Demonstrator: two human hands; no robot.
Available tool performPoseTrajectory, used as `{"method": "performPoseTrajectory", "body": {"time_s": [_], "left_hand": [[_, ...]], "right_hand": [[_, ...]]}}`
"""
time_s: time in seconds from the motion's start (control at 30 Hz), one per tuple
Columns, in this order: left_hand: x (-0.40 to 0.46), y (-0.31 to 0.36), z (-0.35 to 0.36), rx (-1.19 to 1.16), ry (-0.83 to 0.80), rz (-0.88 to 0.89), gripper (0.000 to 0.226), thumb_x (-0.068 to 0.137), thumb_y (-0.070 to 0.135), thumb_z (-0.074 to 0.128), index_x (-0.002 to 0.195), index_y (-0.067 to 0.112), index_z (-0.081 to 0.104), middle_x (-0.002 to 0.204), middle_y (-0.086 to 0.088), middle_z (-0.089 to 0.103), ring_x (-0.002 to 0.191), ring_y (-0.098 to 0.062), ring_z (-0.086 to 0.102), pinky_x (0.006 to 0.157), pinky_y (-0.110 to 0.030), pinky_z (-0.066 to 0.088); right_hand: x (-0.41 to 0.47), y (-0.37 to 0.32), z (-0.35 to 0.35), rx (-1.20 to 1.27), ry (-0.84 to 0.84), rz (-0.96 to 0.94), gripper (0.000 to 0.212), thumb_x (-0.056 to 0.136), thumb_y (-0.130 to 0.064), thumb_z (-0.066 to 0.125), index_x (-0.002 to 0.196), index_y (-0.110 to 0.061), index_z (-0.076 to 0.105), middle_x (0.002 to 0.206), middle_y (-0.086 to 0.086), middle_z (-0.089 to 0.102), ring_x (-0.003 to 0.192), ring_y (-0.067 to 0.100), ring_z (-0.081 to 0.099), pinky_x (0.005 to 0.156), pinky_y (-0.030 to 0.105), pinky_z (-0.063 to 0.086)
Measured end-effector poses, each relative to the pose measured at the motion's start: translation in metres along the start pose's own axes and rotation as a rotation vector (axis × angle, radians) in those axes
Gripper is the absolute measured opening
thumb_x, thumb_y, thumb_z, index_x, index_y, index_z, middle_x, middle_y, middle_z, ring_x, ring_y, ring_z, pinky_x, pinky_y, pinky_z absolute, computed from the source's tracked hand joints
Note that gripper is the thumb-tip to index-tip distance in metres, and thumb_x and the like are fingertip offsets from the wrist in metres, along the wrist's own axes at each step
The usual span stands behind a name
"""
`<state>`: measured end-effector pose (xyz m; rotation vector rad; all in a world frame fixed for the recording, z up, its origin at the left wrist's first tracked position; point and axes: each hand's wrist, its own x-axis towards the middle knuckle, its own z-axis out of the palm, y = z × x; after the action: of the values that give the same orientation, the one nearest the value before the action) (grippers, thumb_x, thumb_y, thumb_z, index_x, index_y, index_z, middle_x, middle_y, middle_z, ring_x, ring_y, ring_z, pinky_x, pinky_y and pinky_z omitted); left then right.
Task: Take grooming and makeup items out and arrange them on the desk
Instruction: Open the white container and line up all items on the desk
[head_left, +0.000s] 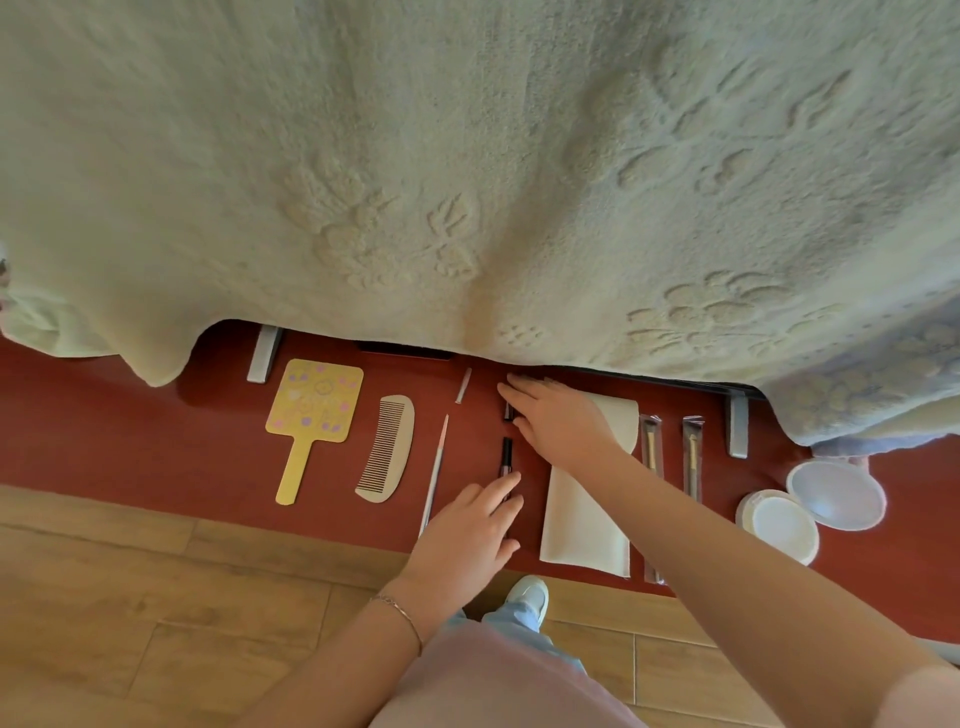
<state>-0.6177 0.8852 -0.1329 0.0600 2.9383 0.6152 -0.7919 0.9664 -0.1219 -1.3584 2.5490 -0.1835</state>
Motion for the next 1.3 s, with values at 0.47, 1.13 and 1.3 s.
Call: {"method": "performPoseTrajectory", "body": {"time_s": [0.47, 1.13, 1.3], "left_hand": [[-0.005, -0.007, -0.004, -0.075, 0.018, -0.042, 0.051, 0.094, 0.035, 0.046, 0.142, 0.020, 0.035, 0.153, 0.006, 0.021, 0.131, -0.013, 0.032, 0.104, -0.022, 0.033], [-0.004, -0.003, -0.003, 0.017, 0.142, -0.063, 0.059, 0.065, 0.046, 0.076, 0.117, 0.024, 0.059, 0.128, 0.003, 0.058, 0.096, -0.014, 0.062, 0.074, -0.025, 0.054], [-0.006, -0.013, -0.004, 0.013, 0.187, -0.103, 0.058, 0.069, 0.036, 0.075, 0.121, 0.019, 0.057, 0.129, -0.001, 0.056, 0.102, -0.018, 0.061, 0.080, -0.029, 0.054]], "right_hand": [[0.000, -0.003, -0.005, -0.013, -0.069, 0.034, 0.052, 0.097, -0.019, 0.042, 0.147, -0.022, 0.026, 0.155, 0.002, 0.023, 0.138, 0.023, 0.028, 0.112, 0.028, 0.020], [-0.061, -0.014, -0.017, 0.094, 0.100, 0.157, 0.053, 0.094, -0.018, 0.050, 0.144, -0.014, 0.032, 0.151, 0.004, 0.032, 0.134, 0.023, 0.037, 0.108, 0.030, 0.031], [-0.094, -0.030, -0.021, 0.154, 0.031, 0.207, 0.055, 0.099, -0.031, 0.036, 0.149, -0.023, 0.014, 0.157, -0.005, 0.015, 0.143, 0.012, 0.016, 0.112, 0.022, 0.007]]}}
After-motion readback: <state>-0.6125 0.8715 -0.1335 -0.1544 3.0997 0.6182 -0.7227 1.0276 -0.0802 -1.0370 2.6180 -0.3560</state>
